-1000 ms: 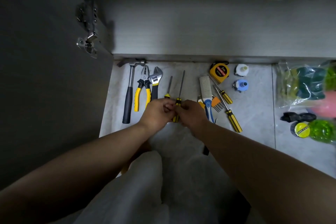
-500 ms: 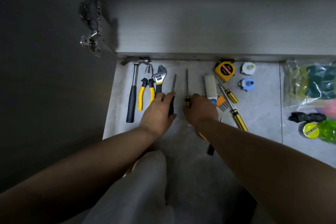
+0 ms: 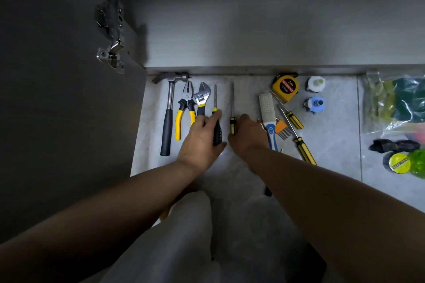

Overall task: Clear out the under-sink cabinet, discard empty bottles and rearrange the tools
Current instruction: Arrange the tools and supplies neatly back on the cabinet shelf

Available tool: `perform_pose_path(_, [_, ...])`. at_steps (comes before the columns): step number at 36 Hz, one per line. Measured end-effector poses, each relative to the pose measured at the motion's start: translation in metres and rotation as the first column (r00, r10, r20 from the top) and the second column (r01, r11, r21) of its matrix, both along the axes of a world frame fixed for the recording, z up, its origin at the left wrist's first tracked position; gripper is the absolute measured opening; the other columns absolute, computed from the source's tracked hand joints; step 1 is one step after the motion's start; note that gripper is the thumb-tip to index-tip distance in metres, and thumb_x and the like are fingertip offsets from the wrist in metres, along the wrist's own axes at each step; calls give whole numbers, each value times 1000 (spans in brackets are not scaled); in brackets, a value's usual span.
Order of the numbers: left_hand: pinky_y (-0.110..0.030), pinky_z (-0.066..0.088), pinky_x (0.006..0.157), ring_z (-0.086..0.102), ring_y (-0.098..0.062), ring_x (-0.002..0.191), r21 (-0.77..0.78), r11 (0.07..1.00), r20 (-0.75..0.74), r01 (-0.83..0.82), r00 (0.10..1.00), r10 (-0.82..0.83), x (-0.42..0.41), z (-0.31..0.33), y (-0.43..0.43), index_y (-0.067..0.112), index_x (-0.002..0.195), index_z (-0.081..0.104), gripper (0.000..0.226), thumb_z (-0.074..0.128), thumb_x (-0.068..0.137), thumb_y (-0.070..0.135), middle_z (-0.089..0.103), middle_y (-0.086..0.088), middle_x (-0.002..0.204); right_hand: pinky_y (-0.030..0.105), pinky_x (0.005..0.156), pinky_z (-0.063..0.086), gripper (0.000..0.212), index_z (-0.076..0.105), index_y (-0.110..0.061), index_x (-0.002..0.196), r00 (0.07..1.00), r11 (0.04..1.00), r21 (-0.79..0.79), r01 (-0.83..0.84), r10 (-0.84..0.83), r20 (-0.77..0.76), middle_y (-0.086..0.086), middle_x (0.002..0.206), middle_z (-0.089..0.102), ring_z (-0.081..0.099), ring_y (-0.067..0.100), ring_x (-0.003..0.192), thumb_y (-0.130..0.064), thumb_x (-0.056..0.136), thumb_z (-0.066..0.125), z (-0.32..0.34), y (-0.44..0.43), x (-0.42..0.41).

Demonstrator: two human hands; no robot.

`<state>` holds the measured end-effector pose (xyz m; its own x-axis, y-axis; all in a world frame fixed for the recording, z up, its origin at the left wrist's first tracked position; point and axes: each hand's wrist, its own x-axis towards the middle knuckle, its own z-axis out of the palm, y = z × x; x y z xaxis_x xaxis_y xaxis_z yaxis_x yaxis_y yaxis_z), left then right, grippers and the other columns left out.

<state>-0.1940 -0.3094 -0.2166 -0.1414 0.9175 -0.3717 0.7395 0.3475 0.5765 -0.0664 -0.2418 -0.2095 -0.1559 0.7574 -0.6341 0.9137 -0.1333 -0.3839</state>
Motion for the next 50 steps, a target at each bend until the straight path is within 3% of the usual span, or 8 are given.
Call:
perform_pose_path(15, [-37, 46, 108, 53, -24, 124, -37, 999, -2, 13, 1000, -13, -2, 5, -2, 19, 159, 32, 86, 78, 87, 14, 47, -6, 132, 40, 88, 54, 33, 50, -9, 122, 994, 998, -28, 49, -52, -96, 17, 117, 66, 63, 35, 110, -15, 92, 63, 2, -7, 1])
perform_pose_path(21, [-42, 55, 93, 49, -24, 119, 40, 996, -125, 75, 990, -69, -1, 4, -5, 22, 152, 41, 82, 81, 80, 23, 46, -6, 127, 40, 77, 57, 19, 53, -16, 112, 965, 976, 91, 196, -175, -196, 8, 108, 63, 63, 23, 91, -21, 95, 58, 7, -27, 31])
perform_pose_path(26, [-40, 45, 90, 46, -28, 117, 114, 950, -382, 289, 896, -227, 1, 3, 3, 26, 147, 49, 84, 82, 71, 36, 50, -6, 127, 43, 67, 56, 35, 44, -21, 118, 942, 908, 265, 323, -335, -1, 4, 122, 43, 63, 28, 89, -28, 91, 65, 10, -39, 83])
perform_pose_path(30, [-40, 39, 92, 44, -30, 121, 64, 917, -403, 393, 851, -336, 6, 2, 13, 28, 148, 50, 79, 80, 76, 43, 56, -1, 129, 50, 77, 57, 31, 40, -16, 117, 884, 880, 218, 422, -453, 119, 10, 122, 37, 61, 34, 93, -25, 94, 59, 8, -37, 116])
perform_pose_path(37, [-39, 33, 99, 39, -28, 128, -3, 903, -400, 429, 827, -395, 11, 0, 20, 29, 149, 49, 70, 70, 85, 47, 56, 4, 137, 48, 88, 52, 37, 46, -14, 128, 895, 919, 85, 385, -394, 207, 14, 126, 48, 60, 40, 107, -23, 96, 61, 3, -25, 130])
perform_pose_path(40, [-39, 35, 96, 42, -28, 126, 3, 903, -394, 429, 831, -393, 11, 1, 21, 27, 146, 53, 69, 72, 82, 45, 59, 3, 136, 45, 79, 51, 31, 46, -13, 121, 912, 922, 134, 362, -381, 155, 12, 120, 51, 61, 38, 100, -31, 99, 57, 5, -28, 123])
perform_pose_path(44, [-40, 38, 94, 45, -30, 122, 10, 909, -384, 416, 842, -380, 11, 3, 18, 26, 144, 56, 69, 75, 80, 42, 61, 2, 132, 40, 73, 52, 23, 45, -17, 114, 944, 932, 177, 316, -328, 38, 7, 115, 51, 58, 25, 87, -24, 98, 59, 7, -42, 112])
perform_pose_path(50, [-40, 38, 92, 45, -29, 120, 15, 910, -390, 413, 841, -375, 7, 5, 14, 27, 144, 57, 70, 76, 78, 43, 62, 3, 128, 34, 76, 45, 18, 55, -17, 113, 954, 950, 122, 289, -275, -119, 5, 112, 58, 58, 23, 92, -26, 98, 58, 8, -46, 86])
